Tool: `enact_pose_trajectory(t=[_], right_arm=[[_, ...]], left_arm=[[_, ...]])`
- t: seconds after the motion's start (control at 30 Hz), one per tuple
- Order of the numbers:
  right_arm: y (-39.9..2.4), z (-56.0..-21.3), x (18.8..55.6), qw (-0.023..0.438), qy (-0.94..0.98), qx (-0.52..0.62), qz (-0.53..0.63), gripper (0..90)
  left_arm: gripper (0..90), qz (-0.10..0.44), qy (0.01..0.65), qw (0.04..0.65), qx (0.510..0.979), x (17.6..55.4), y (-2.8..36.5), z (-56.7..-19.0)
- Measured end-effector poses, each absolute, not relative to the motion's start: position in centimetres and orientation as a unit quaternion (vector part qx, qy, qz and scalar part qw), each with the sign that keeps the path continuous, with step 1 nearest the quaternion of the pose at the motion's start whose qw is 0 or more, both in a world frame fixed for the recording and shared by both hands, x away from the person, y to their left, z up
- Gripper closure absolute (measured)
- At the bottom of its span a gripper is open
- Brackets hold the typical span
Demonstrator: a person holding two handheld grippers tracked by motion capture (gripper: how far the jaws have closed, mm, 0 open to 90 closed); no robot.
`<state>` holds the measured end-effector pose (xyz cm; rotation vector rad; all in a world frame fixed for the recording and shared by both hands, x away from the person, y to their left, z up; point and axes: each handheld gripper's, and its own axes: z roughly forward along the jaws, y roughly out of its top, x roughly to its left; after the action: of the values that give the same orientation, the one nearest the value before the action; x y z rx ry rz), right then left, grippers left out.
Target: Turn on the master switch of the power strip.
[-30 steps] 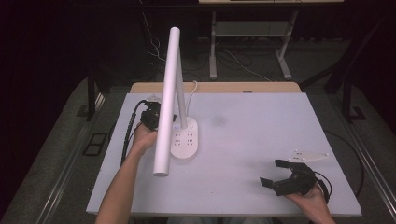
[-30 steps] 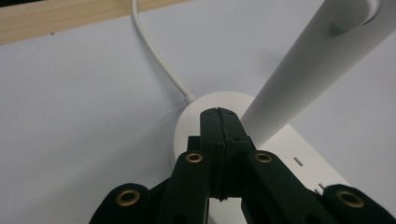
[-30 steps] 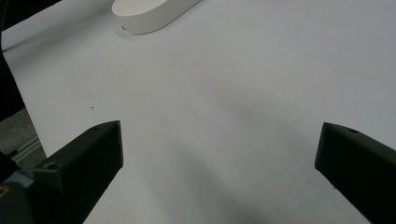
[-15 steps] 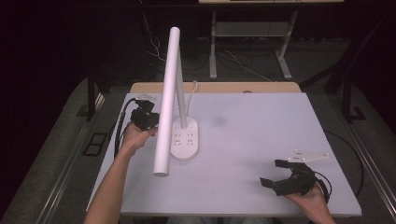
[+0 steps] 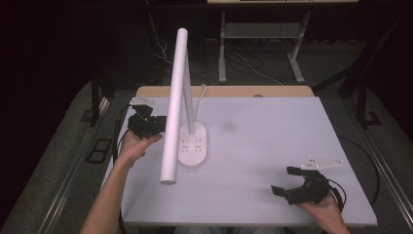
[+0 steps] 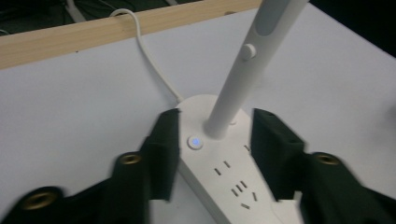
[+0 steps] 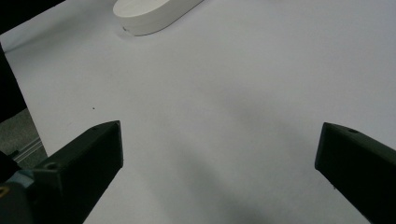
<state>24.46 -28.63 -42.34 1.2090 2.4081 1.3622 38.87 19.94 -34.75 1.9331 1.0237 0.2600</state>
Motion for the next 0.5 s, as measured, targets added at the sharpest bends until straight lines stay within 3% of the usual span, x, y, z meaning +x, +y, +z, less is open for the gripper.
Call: enact_pose_trajectory(t=[0.23, 0.37, 0.5], right_arm=[[-28.7, -42.3, 24.5, 0.062, 0.796, 0.398, 0.451, 0.3], [-28.6, -42.3, 24.4, 0.063, 0.796, 0.398, 0.452, 0.3], [-28.6, -42.3, 24.5, 0.065, 0.797, 0.396, 0.452, 0.3]], left_arm=[[13.2, 0.096, 0.402, 0.466, 0.782, 36.9, 20.7, -34.8], [1.4, 0.089, 0.406, 0.463, 0.783, 35.7, 20.9, -35.2], [0.0, 0.089, 0.408, 0.470, 0.778, 34.6, 21.3, -35.7]])
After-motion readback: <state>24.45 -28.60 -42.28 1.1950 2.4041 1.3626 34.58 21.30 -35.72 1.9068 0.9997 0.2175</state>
